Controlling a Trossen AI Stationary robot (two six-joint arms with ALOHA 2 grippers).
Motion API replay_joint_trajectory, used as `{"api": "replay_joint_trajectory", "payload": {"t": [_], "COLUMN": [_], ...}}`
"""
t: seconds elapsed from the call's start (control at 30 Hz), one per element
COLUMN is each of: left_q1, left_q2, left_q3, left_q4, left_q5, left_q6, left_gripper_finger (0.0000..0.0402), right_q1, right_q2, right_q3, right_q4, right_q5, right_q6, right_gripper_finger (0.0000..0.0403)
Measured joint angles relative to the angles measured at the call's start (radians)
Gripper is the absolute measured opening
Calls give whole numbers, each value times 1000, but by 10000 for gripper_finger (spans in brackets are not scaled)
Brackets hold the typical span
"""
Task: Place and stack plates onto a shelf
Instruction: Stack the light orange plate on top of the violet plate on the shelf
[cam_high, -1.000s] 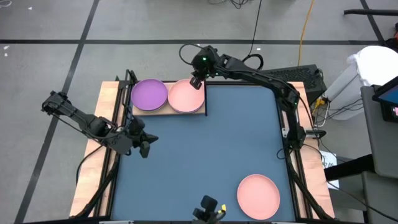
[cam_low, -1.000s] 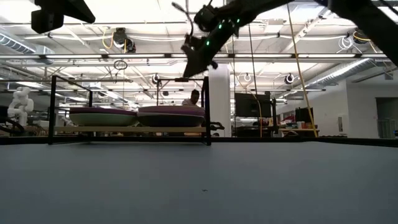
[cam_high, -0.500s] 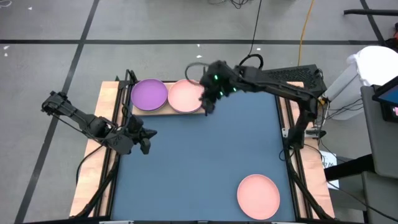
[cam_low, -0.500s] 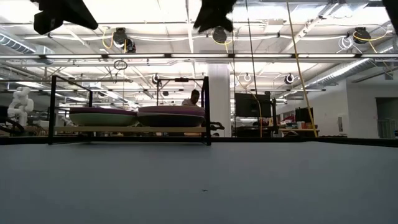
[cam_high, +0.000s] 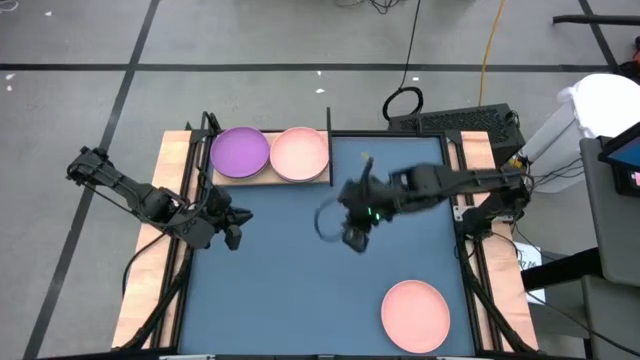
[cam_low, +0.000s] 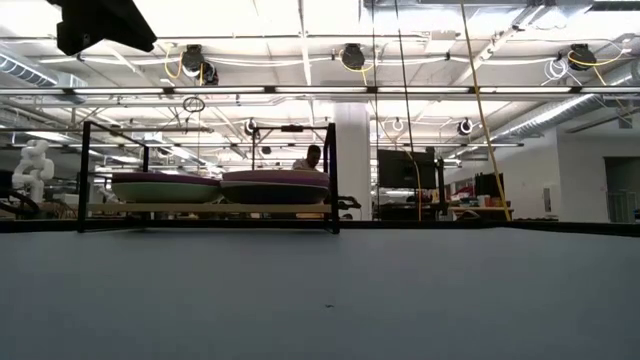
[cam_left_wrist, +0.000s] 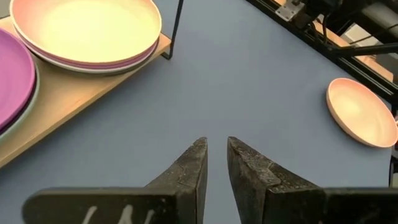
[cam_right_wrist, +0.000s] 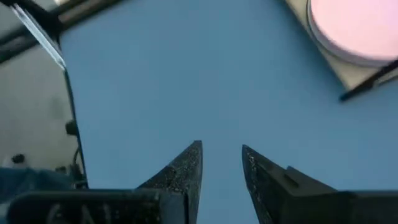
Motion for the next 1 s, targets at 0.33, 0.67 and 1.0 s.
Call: {"api": "replay_joint_trajectory", "payload": {"t": [0.33,0.67,1.0], "left_q1": [-1,-12,-59], "left_q2": [0,0,0], "left_q3": [0,0,0], "left_q4": [0,3,10], "left_q5": [53,128,135], "left_q6": [34,43,17], "left_gripper_finger": [68,67,67], "right_q1": [180,288,348], "right_q2": [-1,-102,-400], "right_q3": [-176,-456,-920], "right_q4": [-28,96,358], "right_q5": [-25,-80,-145], "right_q6": [131,38,0], "right_gripper_finger": [98,98,102]}}
